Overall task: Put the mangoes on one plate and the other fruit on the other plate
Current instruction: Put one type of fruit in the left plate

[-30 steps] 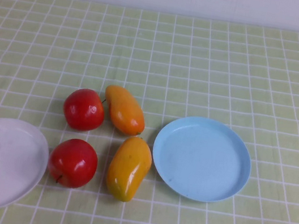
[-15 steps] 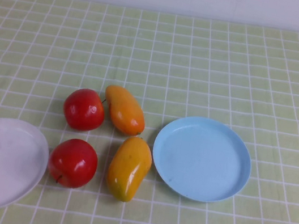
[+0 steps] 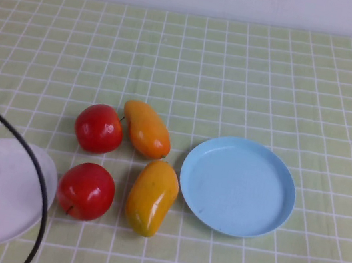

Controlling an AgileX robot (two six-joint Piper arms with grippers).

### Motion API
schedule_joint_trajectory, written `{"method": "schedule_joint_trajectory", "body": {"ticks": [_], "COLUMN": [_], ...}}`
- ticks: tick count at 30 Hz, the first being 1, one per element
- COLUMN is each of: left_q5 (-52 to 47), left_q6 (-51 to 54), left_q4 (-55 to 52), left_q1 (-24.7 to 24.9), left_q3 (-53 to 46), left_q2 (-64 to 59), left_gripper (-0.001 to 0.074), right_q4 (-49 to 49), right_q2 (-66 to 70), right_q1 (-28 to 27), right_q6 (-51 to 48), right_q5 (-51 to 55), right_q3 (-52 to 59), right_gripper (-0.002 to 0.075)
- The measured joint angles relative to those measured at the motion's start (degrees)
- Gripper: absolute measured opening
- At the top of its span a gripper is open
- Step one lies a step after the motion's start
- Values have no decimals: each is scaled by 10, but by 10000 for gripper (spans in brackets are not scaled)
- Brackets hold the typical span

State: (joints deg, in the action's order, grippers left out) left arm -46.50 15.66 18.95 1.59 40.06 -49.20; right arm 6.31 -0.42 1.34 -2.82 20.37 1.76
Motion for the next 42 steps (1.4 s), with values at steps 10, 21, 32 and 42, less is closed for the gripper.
{"method": "schedule_joint_trajectory", "body": {"ticks": [10, 21, 32, 42], "left_q5": [-87, -136, -77, -45], "left_q6": [38, 42, -27, -51], "left_q4": [-49, -68, -80, -135], "left_q1": [140, 243, 253, 253], "left_q3": [145, 198, 198, 200], "left_q2": [-221, -276, -359, -384], "left_gripper": [-2, 76, 661, 666], "right_q4": [2, 3, 3, 4], "right_q2": [0, 0, 0, 0], "right_q1": [0, 0, 0, 0], "right_q6": [0, 0, 0, 0], "right_q5": [0, 0, 0, 0], "right_q3": [0, 0, 0, 0], "right_gripper": [-16, -17, -16, -16]}}
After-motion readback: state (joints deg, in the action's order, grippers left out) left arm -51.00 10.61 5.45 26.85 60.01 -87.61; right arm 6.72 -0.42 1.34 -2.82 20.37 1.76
